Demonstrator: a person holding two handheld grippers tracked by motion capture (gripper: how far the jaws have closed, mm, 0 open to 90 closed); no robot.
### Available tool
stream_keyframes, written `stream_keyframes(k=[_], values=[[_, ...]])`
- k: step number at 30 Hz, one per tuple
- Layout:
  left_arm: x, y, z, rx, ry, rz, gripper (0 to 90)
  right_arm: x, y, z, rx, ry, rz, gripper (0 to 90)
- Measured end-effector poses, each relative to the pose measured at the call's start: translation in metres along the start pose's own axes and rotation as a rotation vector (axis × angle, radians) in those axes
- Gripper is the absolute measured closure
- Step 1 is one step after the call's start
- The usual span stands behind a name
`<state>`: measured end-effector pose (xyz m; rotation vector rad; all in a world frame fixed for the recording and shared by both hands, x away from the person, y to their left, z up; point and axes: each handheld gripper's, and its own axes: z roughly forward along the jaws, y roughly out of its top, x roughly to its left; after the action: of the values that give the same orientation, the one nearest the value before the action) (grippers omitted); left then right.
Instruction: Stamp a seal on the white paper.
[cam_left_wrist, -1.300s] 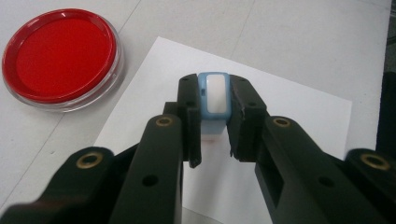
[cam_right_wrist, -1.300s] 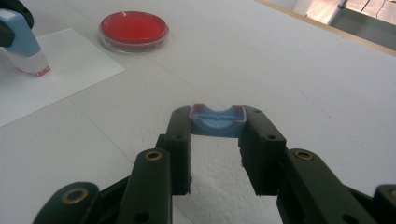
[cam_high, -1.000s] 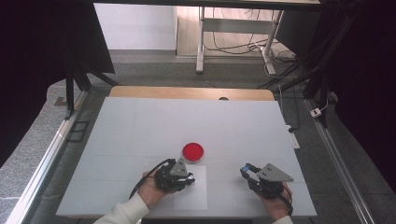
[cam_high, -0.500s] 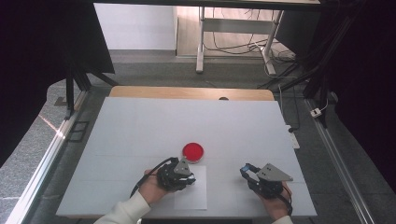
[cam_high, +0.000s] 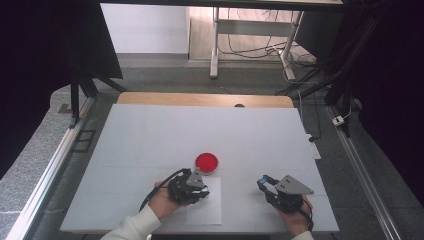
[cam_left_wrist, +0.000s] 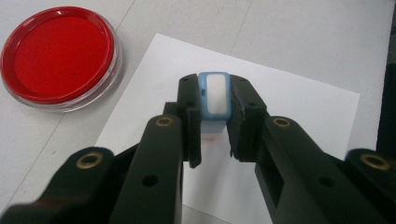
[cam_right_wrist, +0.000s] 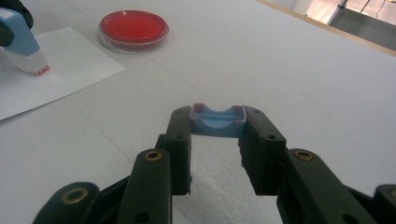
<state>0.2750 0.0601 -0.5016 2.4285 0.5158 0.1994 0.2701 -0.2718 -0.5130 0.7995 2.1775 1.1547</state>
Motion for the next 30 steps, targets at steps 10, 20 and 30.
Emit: stream_keyframes(k=[10, 20, 30], values=[[0.007, -0.001, -0.008, -0.074, -0.051, -0.045, 76.1, -0.003, -0.001, 0.0, -0.002, 0.003, 0.009, 64.6], [0.011, 0.003, -0.024, -0.141, -0.048, -0.084, 76.0, -0.003, -0.001, 0.0, 0.0, 0.003, 0.009, 64.6], [0.014, 0.006, -0.042, -0.231, -0.05, -0.138, 75.9, -0.003, -0.001, 0.001, -0.005, 0.004, 0.008, 64.6]])
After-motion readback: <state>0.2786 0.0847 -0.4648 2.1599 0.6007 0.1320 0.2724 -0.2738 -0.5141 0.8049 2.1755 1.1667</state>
